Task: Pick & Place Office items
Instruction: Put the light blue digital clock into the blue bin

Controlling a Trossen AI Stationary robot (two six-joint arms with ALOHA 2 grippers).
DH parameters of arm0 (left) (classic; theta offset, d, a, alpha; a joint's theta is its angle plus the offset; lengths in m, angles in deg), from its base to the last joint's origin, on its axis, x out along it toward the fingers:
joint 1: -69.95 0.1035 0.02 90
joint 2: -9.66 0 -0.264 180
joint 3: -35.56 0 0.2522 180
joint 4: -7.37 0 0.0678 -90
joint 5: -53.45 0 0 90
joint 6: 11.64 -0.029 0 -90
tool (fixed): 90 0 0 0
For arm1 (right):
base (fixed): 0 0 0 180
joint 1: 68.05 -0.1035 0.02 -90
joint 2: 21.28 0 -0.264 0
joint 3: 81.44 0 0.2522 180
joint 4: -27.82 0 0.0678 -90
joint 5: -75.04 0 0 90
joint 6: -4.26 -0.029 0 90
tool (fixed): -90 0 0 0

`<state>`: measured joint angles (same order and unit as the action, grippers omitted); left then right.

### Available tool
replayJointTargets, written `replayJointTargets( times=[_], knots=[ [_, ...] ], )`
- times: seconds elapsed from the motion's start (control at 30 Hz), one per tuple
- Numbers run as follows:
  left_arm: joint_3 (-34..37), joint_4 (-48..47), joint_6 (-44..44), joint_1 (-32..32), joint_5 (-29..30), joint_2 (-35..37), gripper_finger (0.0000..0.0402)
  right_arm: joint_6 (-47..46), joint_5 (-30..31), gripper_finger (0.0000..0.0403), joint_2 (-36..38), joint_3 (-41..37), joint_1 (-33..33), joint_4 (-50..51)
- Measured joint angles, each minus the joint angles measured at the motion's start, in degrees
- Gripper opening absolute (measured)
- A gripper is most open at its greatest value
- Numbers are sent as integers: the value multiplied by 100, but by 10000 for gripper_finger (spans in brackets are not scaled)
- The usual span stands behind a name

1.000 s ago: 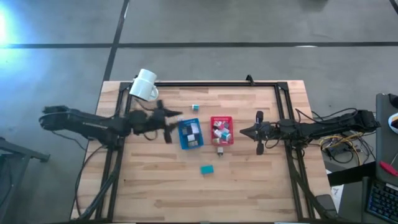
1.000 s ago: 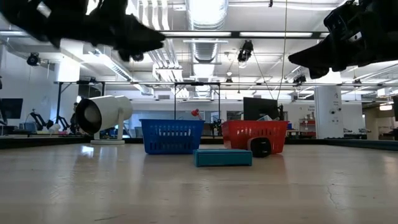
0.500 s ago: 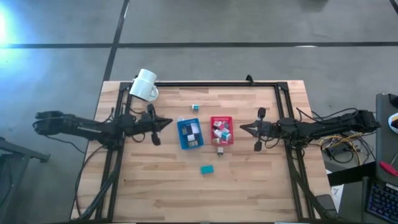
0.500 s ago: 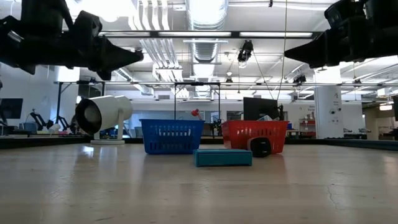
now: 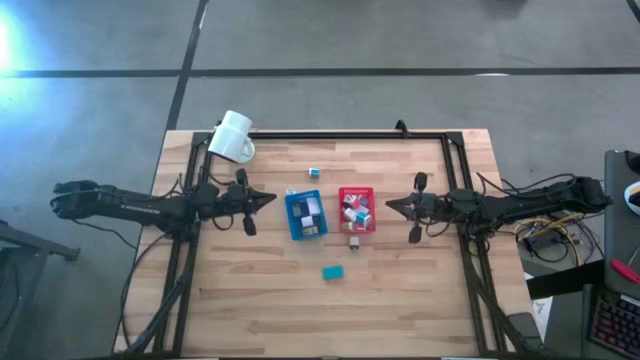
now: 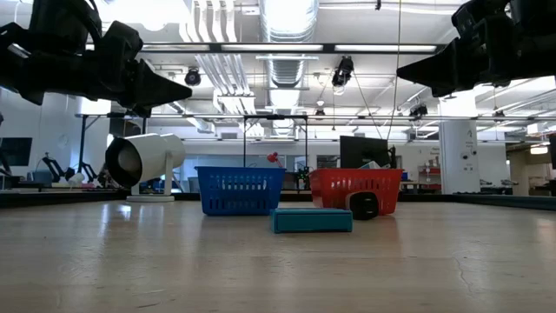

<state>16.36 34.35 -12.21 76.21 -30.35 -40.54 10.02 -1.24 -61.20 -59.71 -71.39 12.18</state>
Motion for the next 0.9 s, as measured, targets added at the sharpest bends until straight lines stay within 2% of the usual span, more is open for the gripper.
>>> replayJointTargets(
  times=[0.27,0.6,0.77,0.9],
  knots=[
    [2,-93,-35,0,173,11,12,-222,-72,8,-120,-9,-4,36],
    [2,-104,-270,0,181,11,9,-12,-36,8,-806,134,-2,27],
    [2,-122,-368,0,558,18,5,39,-22,8,-1136,331,-2,25],
    [2,-201,-335,0,579,73,4,16,-56,8,-1313,491,-2,40]
  ],
)
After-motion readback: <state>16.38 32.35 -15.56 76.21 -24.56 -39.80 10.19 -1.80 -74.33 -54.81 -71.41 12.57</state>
